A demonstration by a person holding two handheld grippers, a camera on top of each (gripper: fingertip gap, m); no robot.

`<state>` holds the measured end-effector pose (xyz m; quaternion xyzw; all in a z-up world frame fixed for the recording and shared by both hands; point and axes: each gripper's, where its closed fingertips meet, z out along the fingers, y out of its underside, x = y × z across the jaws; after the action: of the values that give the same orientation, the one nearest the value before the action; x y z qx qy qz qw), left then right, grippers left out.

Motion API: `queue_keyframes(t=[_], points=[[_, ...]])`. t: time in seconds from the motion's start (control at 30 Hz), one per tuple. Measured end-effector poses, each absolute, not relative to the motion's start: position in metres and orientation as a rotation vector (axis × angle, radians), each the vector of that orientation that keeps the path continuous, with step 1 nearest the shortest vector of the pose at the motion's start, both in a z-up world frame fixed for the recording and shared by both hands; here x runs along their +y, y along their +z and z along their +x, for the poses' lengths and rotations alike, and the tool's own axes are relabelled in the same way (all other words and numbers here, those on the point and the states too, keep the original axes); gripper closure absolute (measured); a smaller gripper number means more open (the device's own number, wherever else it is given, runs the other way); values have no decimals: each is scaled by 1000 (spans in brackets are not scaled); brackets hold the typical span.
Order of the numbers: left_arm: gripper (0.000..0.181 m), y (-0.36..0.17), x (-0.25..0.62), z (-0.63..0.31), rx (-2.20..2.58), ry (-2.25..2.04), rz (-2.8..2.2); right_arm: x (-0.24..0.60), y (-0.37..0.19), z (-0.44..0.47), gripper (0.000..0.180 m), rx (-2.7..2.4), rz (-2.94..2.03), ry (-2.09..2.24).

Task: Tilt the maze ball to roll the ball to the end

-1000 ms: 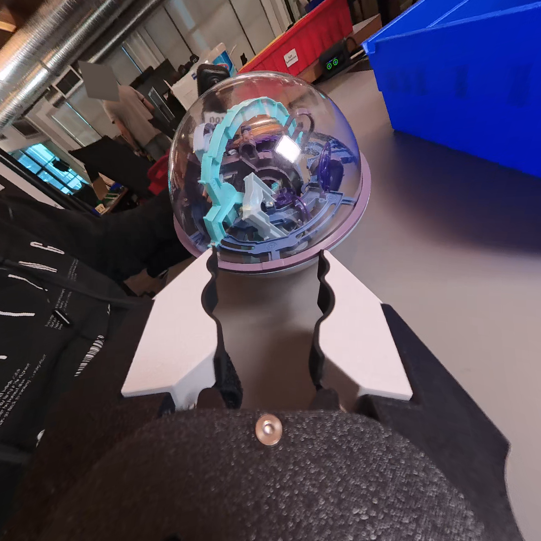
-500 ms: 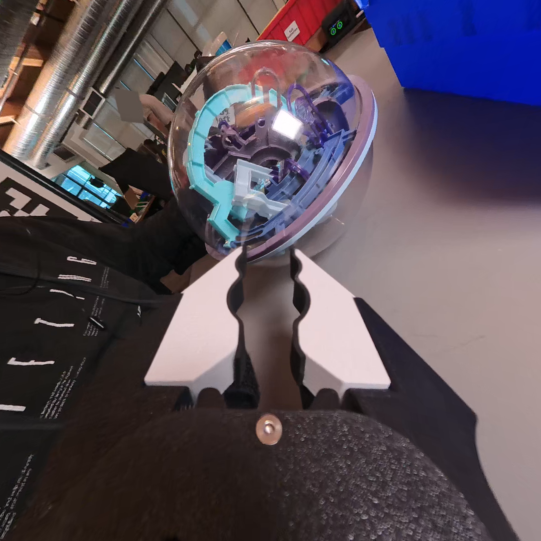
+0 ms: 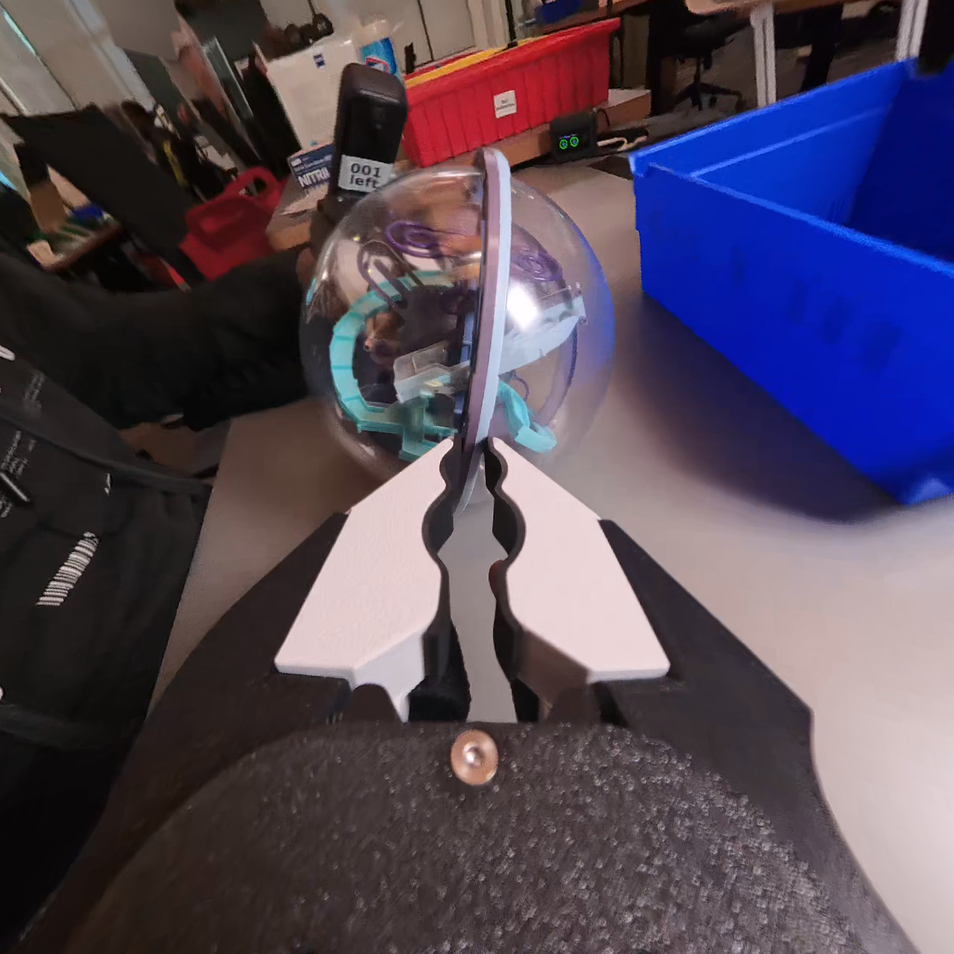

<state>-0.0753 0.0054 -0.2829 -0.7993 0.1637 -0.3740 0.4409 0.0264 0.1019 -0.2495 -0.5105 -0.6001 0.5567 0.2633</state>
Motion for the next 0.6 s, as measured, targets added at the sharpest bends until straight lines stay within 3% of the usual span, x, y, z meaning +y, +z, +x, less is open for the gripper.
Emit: queue_keyframes(t=[0.23, 0.33, 0.43, 0.6], points=[[125, -218, 19, -111, 399, -942, -1718, 100, -213, 27, 173, -1860, -1188, 1433], [109, -194, 31, -105, 455, -890, -1652, 96, -197, 18, 173, -1986, -1111, 1360], [88, -193, 42, -80, 599, -846, -1671, 85, -183, 4, 173, -2093, -1002, 1258], [77, -213, 39, -54, 712, -886, -1730, 76, -175, -16, 174, -2141, -895, 1114]])
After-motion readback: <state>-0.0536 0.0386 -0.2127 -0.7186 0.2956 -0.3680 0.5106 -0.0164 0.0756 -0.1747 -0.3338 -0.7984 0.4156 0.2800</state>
